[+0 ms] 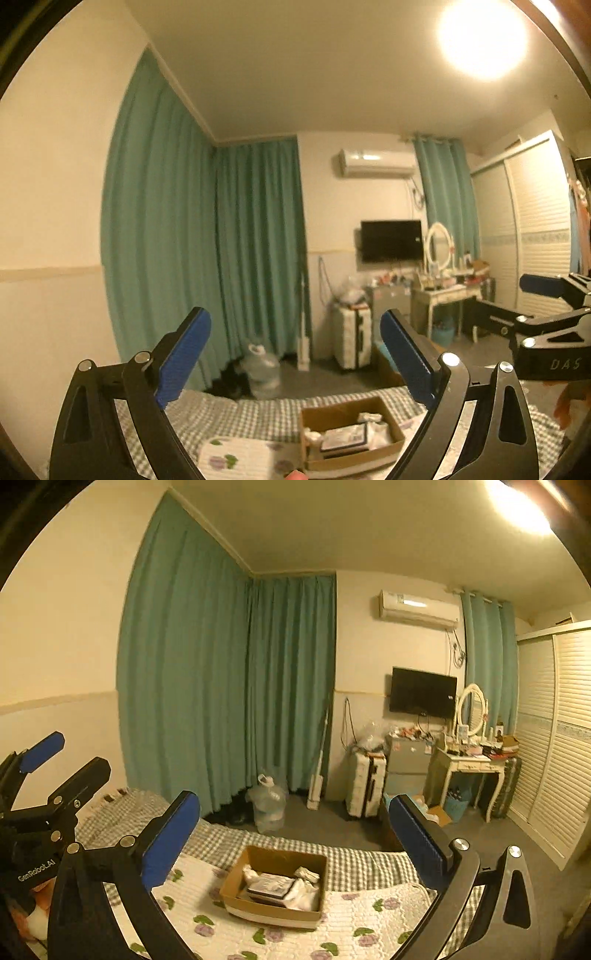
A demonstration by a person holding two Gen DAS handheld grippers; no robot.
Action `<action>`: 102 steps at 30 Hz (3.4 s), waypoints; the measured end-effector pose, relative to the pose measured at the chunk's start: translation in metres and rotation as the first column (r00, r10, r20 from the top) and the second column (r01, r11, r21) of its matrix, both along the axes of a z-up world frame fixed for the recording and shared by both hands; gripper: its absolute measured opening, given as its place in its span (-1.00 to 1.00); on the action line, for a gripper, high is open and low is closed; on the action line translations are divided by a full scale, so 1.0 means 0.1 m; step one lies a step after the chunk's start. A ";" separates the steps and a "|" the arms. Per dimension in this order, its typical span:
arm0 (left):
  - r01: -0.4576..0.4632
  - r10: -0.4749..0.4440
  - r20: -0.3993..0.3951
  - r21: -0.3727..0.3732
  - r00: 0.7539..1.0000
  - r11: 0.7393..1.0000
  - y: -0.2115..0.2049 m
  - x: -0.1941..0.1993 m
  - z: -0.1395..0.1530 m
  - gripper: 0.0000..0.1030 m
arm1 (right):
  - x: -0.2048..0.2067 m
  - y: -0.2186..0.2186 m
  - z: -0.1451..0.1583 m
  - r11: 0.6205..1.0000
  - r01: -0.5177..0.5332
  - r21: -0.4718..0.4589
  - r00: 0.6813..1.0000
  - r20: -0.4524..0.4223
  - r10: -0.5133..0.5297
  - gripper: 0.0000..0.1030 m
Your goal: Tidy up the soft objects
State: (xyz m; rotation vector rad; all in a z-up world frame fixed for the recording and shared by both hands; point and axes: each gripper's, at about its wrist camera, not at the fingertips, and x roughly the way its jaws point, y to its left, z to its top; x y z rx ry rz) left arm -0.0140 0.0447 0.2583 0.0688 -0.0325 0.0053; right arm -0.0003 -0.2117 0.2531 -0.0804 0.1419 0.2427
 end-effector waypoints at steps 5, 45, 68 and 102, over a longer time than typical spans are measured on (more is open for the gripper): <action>-0.026 0.026 0.018 -0.007 0.999 1.000 0.18 -0.03 -0.33 0.88 | -0.25 0.04 -0.30 0.998 -0.058 0.030 0.994 0.097 0.054 1.00; -0.087 0.084 -0.370 0.007 0.925 0.996 0.27 0.93 -2.61 0.90 | 0.86 0.16 -2.82 0.998 0.062 -0.002 0.981 -0.182 -0.061 1.00; -0.070 0.064 -0.374 -0.002 0.925 0.998 0.26 0.91 -2.64 0.90 | 0.87 0.18 -2.87 0.997 0.067 -0.025 0.980 -0.184 -0.070 1.00; -0.071 0.064 -0.382 -0.003 0.922 0.997 0.27 0.93 -2.64 0.90 | 0.87 0.16 -2.90 0.997 0.068 -0.031 0.979 -0.191 -0.072 1.00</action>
